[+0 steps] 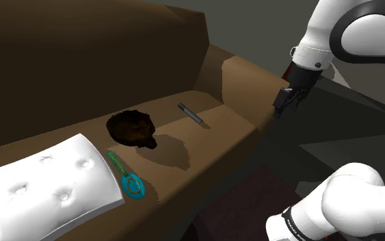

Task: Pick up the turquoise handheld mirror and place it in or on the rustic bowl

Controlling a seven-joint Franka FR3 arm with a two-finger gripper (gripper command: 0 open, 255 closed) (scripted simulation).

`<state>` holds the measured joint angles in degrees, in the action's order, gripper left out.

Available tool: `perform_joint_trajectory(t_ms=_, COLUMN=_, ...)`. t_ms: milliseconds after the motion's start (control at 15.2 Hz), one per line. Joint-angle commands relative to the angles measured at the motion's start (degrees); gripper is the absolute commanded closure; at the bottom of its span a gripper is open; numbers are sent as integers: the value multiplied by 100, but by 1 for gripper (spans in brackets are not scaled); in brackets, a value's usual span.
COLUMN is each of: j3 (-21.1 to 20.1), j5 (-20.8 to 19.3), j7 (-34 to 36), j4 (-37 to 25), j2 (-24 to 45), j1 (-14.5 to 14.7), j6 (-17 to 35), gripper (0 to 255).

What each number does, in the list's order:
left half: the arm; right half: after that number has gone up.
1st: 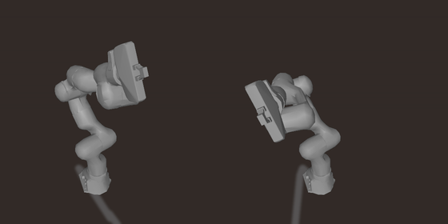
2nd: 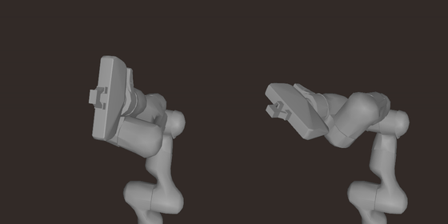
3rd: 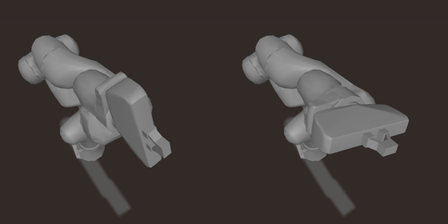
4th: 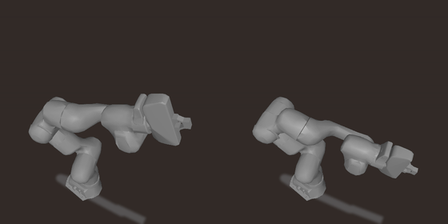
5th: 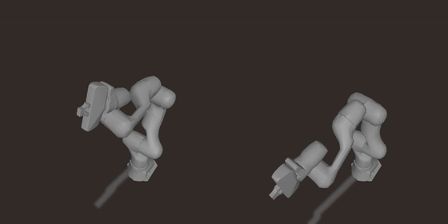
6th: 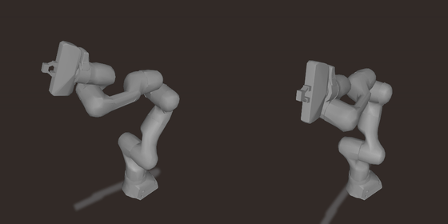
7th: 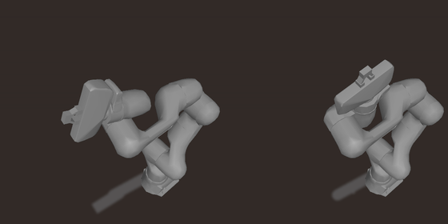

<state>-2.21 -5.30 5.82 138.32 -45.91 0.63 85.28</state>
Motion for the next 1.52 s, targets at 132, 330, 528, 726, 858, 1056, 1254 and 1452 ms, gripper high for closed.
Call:
perform_joint_trajectory(t_ms=132, j3=-156, j5=167, j7=201, j4=119, j2=173, j1=75, j6=278, gripper=0)
perform_joint_trajectory(t_ms=330, j3=-393, j5=402, j7=489, j4=246, j2=488, j1=185, j6=710, gripper=0)
perform_joint_trajectory(t_ms=528, j3=-631, j5=612, j7=767, j4=309, j2=868, j1=290, j6=1152, gripper=0)
perform_joint_trajectory(t_ms=726, j3=-868, j5=790, j7=1037, j4=307, j2=1308, j1=388, j6=1598, gripper=0)
perform_joint_trajectory(t_ms=858, j3=-1026, j5=887, j7=1214, j4=269, j2=1631, j1=445, j6=1892, gripper=0)
perform_joint_trajectory(t_ms=1056, j3=-1259, j5=992, j7=1480, j4=156, j2=2155, j1=518, j6=2321, gripper=0)
perform_joint_trajectory(t_ms=1254, j3=-1483, j5=1038, j7=1754, j4=-23, j2=2720, j1=580, j6=2727, gripper=0)
perform_joint_trajectory(t_ms=1452, j3=-1692, j5=1016, j7=2043, j4=-266, j2=3319, j1=634, j6=3100, gripper=0)
